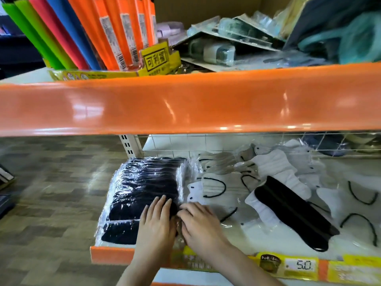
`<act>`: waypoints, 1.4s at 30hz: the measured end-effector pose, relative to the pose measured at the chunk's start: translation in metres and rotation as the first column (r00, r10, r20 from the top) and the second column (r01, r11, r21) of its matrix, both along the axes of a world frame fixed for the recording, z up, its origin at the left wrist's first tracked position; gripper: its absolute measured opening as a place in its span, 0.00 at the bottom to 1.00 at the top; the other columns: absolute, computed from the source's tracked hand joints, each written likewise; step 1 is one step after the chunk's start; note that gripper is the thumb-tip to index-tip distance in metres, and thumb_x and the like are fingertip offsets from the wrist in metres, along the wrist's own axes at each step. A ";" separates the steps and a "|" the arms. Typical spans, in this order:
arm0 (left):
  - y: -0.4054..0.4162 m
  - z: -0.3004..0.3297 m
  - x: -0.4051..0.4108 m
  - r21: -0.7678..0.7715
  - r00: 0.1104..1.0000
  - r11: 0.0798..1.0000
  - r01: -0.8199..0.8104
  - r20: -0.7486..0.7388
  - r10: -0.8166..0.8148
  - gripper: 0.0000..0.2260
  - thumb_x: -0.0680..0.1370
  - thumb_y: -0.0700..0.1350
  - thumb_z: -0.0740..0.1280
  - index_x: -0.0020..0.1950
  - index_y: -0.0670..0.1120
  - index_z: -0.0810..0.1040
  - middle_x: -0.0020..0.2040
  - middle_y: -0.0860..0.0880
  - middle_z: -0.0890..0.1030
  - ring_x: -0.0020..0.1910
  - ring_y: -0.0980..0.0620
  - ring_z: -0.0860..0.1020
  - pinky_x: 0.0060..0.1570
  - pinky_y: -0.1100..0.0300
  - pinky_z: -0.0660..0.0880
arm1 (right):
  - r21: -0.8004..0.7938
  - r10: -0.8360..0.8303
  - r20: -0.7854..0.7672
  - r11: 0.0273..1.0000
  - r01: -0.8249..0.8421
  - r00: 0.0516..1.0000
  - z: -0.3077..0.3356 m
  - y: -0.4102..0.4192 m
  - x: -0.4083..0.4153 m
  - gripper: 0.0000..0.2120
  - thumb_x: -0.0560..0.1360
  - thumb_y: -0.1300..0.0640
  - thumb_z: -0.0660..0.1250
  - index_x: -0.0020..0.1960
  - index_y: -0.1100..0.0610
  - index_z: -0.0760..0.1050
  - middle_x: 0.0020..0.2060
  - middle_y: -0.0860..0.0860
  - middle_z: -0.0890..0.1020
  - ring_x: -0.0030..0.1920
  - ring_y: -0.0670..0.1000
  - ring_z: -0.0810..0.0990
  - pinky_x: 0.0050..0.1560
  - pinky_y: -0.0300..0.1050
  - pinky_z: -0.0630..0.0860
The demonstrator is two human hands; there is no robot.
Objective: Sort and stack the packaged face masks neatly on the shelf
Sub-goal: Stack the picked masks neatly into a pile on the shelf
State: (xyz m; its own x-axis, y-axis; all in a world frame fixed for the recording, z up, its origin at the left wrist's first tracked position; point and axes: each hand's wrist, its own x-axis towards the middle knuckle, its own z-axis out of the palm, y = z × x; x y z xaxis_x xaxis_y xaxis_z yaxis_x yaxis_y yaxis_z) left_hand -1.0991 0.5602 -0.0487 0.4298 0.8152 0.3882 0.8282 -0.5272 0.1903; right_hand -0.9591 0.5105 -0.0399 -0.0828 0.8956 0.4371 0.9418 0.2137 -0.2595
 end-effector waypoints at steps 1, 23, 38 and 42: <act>-0.002 0.002 0.012 -0.011 0.999 0.999 0.032 0.014 -0.032 0.20 0.74 0.50 0.56 0.58 0.40 0.79 0.59 0.43 0.80 0.59 0.42 0.79 0.60 0.51 0.65 | 0.005 -0.036 0.010 0.999 0.036 0.999 0.001 -0.003 0.011 0.11 0.69 0.52 0.58 0.45 0.47 0.79 0.46 0.42 0.79 0.47 0.45 0.78 0.45 0.41 0.78; -0.077 -0.003 0.207 -0.123 0.917 0.911 0.395 0.121 -0.381 0.18 0.69 0.46 0.57 0.56 0.45 0.77 0.52 0.46 0.80 0.49 0.45 0.80 0.45 0.55 0.78 | -0.062 -0.605 -0.016 0.795 0.603 0.796 -0.014 -0.089 0.195 0.20 0.72 0.48 0.58 0.55 0.58 0.78 0.52 0.55 0.80 0.51 0.58 0.80 0.49 0.52 0.78; -0.075 -0.003 0.204 -0.159 0.916 0.903 0.400 0.083 -0.392 0.17 0.69 0.46 0.56 0.52 0.48 0.81 0.55 0.48 0.81 0.55 0.49 0.78 0.46 0.58 0.77 | -0.169 -0.672 -0.057 0.735 0.657 0.738 -0.016 -0.082 0.200 0.27 0.57 0.57 0.82 0.54 0.60 0.78 0.45 0.57 0.81 0.43 0.61 0.82 0.40 0.55 0.79; -0.075 -0.002 0.204 -0.177 0.918 0.901 0.395 0.054 -0.392 0.19 0.69 0.45 0.55 0.53 0.48 0.82 0.56 0.48 0.82 0.56 0.50 0.79 0.48 0.59 0.77 | -0.217 -0.718 -0.044 0.686 0.694 0.695 -0.018 -0.081 0.203 0.29 0.61 0.53 0.80 0.59 0.61 0.76 0.50 0.59 0.80 0.50 0.64 0.80 0.46 0.59 0.77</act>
